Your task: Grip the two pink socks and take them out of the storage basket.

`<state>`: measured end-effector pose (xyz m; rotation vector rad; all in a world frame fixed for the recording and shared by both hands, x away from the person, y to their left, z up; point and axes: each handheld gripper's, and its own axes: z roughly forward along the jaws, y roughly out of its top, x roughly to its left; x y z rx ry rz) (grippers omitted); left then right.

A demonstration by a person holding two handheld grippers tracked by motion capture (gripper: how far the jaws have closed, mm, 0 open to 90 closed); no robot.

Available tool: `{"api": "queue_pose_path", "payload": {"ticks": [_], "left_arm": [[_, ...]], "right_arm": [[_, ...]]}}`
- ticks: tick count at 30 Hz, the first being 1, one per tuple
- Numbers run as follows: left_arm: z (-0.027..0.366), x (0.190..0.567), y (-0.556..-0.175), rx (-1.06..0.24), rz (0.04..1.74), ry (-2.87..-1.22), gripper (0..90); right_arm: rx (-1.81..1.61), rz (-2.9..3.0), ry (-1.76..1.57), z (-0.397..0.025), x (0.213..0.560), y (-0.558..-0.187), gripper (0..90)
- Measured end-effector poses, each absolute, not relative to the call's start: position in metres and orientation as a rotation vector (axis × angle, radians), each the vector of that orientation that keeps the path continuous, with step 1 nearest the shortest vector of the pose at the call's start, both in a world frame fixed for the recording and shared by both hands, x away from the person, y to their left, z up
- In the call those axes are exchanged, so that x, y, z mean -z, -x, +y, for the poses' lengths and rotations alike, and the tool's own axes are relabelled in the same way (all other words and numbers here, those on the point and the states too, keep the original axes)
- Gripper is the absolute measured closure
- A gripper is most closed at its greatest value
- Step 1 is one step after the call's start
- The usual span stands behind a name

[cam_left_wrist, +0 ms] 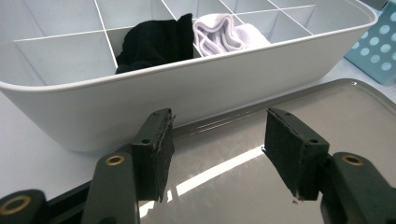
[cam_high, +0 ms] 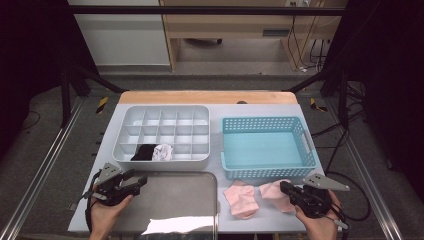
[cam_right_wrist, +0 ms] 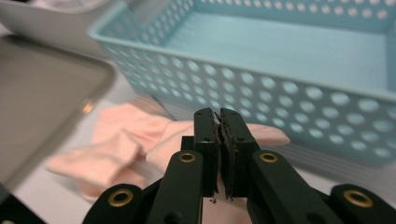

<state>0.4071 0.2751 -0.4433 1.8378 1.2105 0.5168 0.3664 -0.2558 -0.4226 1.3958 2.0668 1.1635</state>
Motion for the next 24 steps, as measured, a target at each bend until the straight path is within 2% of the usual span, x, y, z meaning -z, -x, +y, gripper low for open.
{"api": "queue_pose_path", "payload": {"ticks": [8,15,24], "left_arm": [[0.275,0.444,-0.407,-0.509,1.207,-1.835,43.7],[0.274,0.444,-0.408,-0.513,1.201,-1.843,44.3],[0.272,0.445,-0.408,-0.537,1.197,-1.875,46.4]], "right_arm": [[-1.016,2.069,-1.471,-0.267,0.450,-0.377,84.0],[-0.954,2.077,-1.490,-0.268,0.464,-0.383,78.8],[-1.065,1.994,-1.357,-0.257,0.437,-0.371,67.4]]}}
